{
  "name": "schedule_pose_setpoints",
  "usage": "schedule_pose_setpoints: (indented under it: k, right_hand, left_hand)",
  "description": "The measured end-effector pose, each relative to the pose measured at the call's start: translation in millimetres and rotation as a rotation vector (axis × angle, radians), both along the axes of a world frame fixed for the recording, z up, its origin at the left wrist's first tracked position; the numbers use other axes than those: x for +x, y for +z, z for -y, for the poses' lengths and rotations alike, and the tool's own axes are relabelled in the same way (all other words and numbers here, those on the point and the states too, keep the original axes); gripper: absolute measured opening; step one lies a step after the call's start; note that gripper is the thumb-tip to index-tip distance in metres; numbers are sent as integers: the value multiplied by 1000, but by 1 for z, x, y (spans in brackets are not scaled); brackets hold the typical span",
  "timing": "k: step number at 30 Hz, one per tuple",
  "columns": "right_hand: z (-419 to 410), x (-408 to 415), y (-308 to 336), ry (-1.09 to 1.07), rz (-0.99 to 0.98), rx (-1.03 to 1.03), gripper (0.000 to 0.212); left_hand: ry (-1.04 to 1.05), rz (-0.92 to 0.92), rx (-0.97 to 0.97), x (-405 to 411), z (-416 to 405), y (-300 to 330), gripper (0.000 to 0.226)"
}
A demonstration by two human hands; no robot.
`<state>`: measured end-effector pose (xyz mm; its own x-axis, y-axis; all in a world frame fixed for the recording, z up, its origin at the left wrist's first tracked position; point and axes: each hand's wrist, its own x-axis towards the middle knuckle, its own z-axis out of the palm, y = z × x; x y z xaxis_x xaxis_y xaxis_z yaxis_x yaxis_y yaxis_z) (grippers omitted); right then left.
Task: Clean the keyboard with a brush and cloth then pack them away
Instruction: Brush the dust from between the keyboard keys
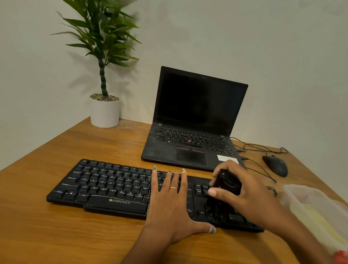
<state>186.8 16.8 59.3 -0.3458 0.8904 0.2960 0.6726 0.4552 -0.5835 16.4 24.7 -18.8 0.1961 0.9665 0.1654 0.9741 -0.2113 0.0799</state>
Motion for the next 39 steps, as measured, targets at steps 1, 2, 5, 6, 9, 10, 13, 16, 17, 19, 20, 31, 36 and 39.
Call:
schedule_pose_setpoints:
  k: [1, 2, 5, 6, 9, 10, 13, 16, 17, 19, 20, 31, 36, 39]
  right_hand:
    - [3, -1, 2, -31, 43, -12, 25]
    - [5, -2, 6, -72, 93, -27, 24]
    - [5, -9, 7, -201, 114, 65, 25]
    - [6, -13, 2, -234, 81, 128, 25]
    - [11, -20, -6, -274, 86, 151, 27]
    - [12, -18, -1, -264, 142, 96, 27]
    - [8, -11, 13, -245, 236, -17, 26]
    - [9, -19, 6, -296, 144, 114, 28]
    - [11, -21, 2, -299, 127, 134, 27]
    - [13, -19, 2, -271, 173, 62, 26]
    - [12, -16, 8, -242, 199, 6, 24]
    - [5, -22, 13, -141, 117, -96, 23]
    - [15, -35, 2, -172, 81, 63, 24]
    - [14, -34, 13, -92, 166, -36, 24]
  left_hand:
    - [0, 1, -1, 0, 0, 0, 134]
    - [-1, 2, -3, 0, 0, 0, 134]
    - [-4, -9, 7, -1, 0, -1, 134]
    - [-3, -14, 13, -1, 0, -1, 134]
    - [-1, -10, 10, 0, 0, -1, 134]
    - [-2, -9, 8, 0, 0, -1, 134]
    - [-6, -8, 9, 0, 0, -1, 134]
    - [0, -7, 19, 0, 0, -1, 134]
    - [-1, -7, 17, 0, 1, -1, 134]
    - [-3, -3, 16, 0, 1, -1, 134]
    - [-4, -1, 15, 0, 1, -1, 134]
    - [-5, -2, 17, -1, 0, -1, 132]
    - [-2, 1, 14, 0, 0, -1, 132]
    - [-8, -4, 22, 0, -1, -2, 129]
